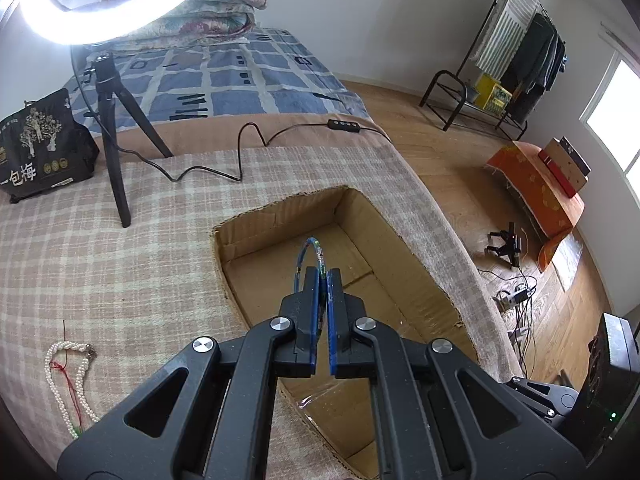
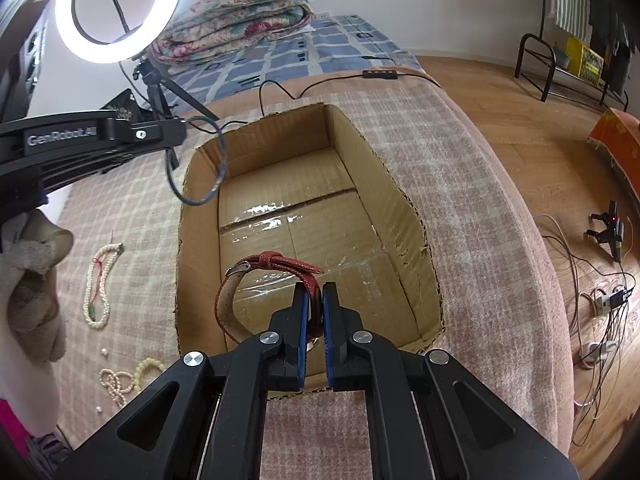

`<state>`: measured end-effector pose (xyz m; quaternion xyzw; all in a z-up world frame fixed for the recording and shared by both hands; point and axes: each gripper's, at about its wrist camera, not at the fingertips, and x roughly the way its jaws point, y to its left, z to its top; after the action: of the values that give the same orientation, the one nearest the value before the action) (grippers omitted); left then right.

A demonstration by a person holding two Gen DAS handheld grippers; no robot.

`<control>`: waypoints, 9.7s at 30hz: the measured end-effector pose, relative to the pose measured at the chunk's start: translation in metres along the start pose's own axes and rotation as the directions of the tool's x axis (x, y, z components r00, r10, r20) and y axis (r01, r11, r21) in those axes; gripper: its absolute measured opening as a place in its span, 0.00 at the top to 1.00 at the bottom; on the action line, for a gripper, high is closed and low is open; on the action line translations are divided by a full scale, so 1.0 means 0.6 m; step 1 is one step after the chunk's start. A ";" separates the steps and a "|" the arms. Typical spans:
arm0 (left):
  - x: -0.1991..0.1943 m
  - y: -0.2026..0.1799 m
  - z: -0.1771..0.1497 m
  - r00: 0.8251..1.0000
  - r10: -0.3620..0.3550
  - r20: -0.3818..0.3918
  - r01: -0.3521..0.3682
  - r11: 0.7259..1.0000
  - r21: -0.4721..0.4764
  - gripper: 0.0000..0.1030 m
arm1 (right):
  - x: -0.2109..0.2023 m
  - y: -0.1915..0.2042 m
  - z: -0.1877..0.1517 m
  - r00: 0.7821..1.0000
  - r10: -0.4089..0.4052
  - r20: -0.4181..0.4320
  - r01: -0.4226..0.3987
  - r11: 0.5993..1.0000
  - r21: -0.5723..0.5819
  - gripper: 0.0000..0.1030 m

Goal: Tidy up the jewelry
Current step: 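Open the right tool dropping the watch into the box while the left tool releases the ring, then move the left tool to the pearl necklace while the right tool moves to the bead bracelet, then grasp the pearl necklace with the left tool while the right tool grasps the yellow bead bracelet, then lift and carry the necklace with the left tool while the right tool carries the bracelet to the box, then open the left tool releasing the necklace into the box while the right tool holds the bracelet, then lower the bracelet into the box and open the right tool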

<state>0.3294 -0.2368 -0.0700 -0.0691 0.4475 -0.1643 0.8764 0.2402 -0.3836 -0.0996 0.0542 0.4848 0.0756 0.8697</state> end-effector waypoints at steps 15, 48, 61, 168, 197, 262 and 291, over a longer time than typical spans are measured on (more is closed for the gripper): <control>-0.025 -0.003 0.003 0.999 0.015 0.041 -0.016 1.000 0.014 0.43 | -0.020 0.015 0.001 0.998 -0.029 0.048 0.030 0.999 -0.015 0.38; -0.296 0.176 -0.052 0.973 0.140 0.183 -0.146 0.989 0.020 0.43 | -0.128 0.135 -0.038 0.973 0.024 0.230 0.018 0.983 -0.182 0.37; -0.328 0.330 -0.157 0.972 0.209 0.110 -0.200 0.976 -0.086 0.43 | -0.122 0.213 -0.074 0.963 0.152 0.222 -0.085 0.955 -0.285 0.26; -0.223 0.371 -0.118 0.999 0.025 0.032 -0.014 0.950 -0.311 0.94 | 0.011 0.303 -0.112 0.992 0.122 -0.026 -0.122 0.907 -0.404 0.94; -0.278 0.249 -0.018 0.971 -0.158 0.179 0.197 0.954 -0.227 0.94 | -0.099 0.193 -0.018 0.976 0.134 0.175 -0.089 0.966 -0.243 0.94; -0.052 -0.025 0.107 0.997 -0.071 0.016 0.069 0.994 0.082 0.64 | -0.042 0.096 -0.012 0.994 0.064 0.086 -0.054 0.992 -0.111 0.36; -0.288 0.197 -0.010 0.988 0.100 0.121 -0.105 0.994 0.034 0.64 | -0.108 0.226 -0.052 0.958 0.190 0.216 -0.113 0.940 -0.323 0.36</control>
<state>0.2570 -0.0654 0.0261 -0.0380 0.3938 -0.1237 0.9100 0.1695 -0.2615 -0.0391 -0.0354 0.3509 0.2100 0.9119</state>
